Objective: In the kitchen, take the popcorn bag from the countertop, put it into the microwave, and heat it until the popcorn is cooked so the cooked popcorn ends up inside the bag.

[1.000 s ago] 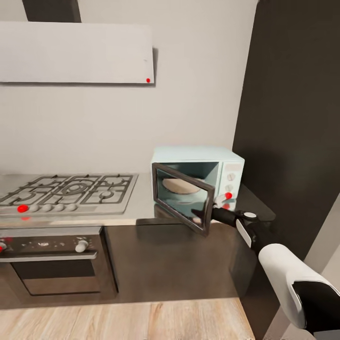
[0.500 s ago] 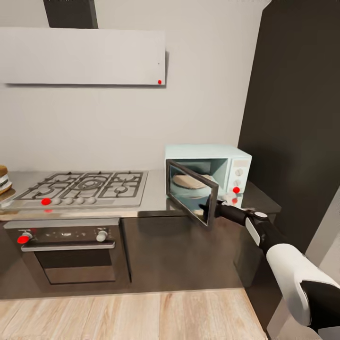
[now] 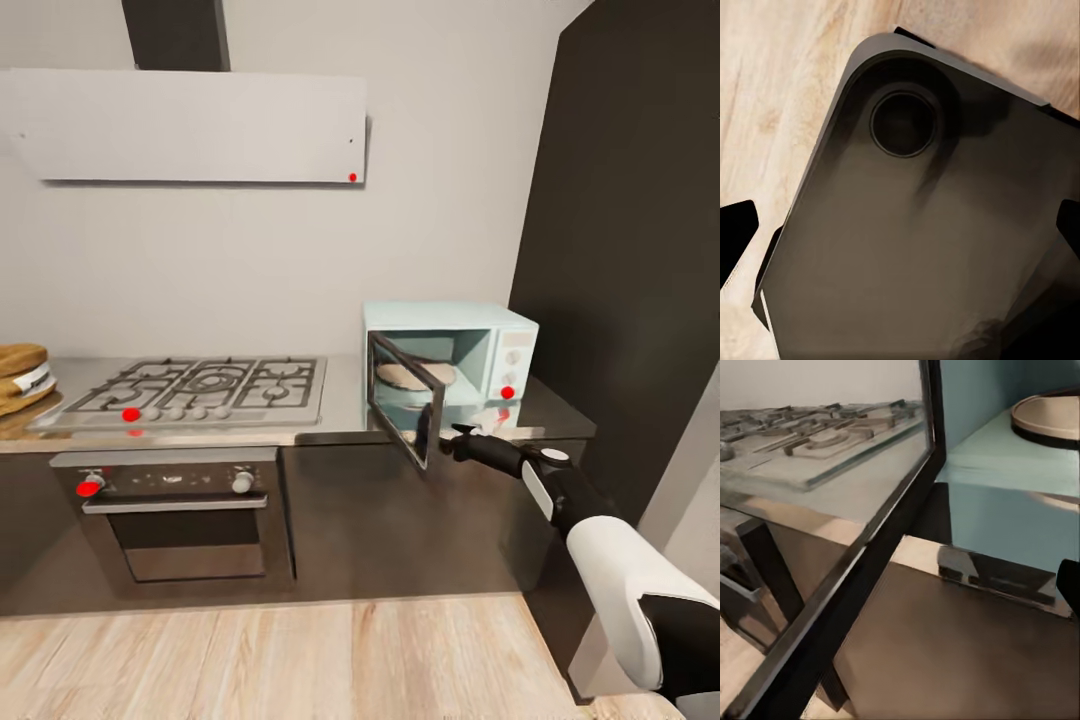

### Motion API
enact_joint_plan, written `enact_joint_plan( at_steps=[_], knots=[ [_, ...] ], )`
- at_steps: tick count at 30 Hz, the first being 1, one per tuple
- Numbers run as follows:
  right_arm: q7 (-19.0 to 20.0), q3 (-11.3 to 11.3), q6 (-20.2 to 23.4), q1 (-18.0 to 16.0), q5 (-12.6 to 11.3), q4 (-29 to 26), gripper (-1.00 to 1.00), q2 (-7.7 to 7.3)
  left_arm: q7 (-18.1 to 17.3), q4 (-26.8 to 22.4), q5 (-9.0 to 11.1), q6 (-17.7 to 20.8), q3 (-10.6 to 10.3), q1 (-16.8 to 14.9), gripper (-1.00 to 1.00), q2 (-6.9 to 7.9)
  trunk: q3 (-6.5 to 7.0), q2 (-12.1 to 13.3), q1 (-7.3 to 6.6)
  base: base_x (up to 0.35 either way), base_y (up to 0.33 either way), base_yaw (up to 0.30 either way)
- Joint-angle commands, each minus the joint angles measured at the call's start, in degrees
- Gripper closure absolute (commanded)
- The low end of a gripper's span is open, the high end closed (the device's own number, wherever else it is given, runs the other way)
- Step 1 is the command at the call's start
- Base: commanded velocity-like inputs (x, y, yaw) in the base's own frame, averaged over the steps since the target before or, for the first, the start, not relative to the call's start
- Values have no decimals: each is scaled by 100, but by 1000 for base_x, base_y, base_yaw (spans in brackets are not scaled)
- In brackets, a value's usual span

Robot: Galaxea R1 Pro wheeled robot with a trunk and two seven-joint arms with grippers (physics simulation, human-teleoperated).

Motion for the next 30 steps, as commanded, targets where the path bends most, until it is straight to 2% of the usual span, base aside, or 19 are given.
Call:
enact_joint_plan(
  at_steps=[1, 14, 17, 20, 21, 22, 23, 25, 27, 30],
  knots=[
    [39, -25, 45, -3, 4, -1, -100, 6, 1, -9, 4, -5, 27, 3, -100, -2, -5, -3, -2, -160, 255, 0],
    [6, -40, 10, -3, 10, 8, -100, 1, 1, -10, 4, -5, 26, 3, -100, -2, -5, -3, -2, -104, 299, 0],
    [-56, -92, 31, -3, 0, 8, -100, -28, 1, -8, 4, -5, 26, 3, -100, -2, -5, -3, -2, -32, 101, 0],
    [-232, -168, 42, -3, -15, 12, -100, -521, 6, -8, 11, -5, 26, 3, -100, -2, -5, -3, -2, -2, 6, 0],
    [-262, -176, 45, -3, -19, 42, -100, -740, 8, -8, 12, -5, 26, 3, -100, -2, -5, -3, -2, -1, 2, 0],
    [-350, -180, 47, -3, -24, 148, -100, -1044, 9, -8, 12, -5, 26, 3, -100, -2, -5, -3, -2, 0, 0, 0],
    [-428, -181, 46, -3, -26, 319, -100, -1264, 9, -8, 13, -5, 26, 3, -100, -2, -5, -3, -2, 0, 0, 0],
    [-561, -183, 34, -3, -23, 858, -100, -1582, 10, -8, 13, -5, 26, 3, -100, -2, -5, -3, -2, 0, 0, 0],
    [-671, -183, 21, -3, -17, 1146, -100, -1638, 10, -8, 13, -5, 26, 3, -100, -2, -5, -3, -2, 0, 0, 0],
    [-941, -165, -13, -3, -5, 1861, -100, -1660, 10, -8, 13, -5, 26, 3, -100, -2, -5, -3, -2, 0, 0, 0]
  ],
)
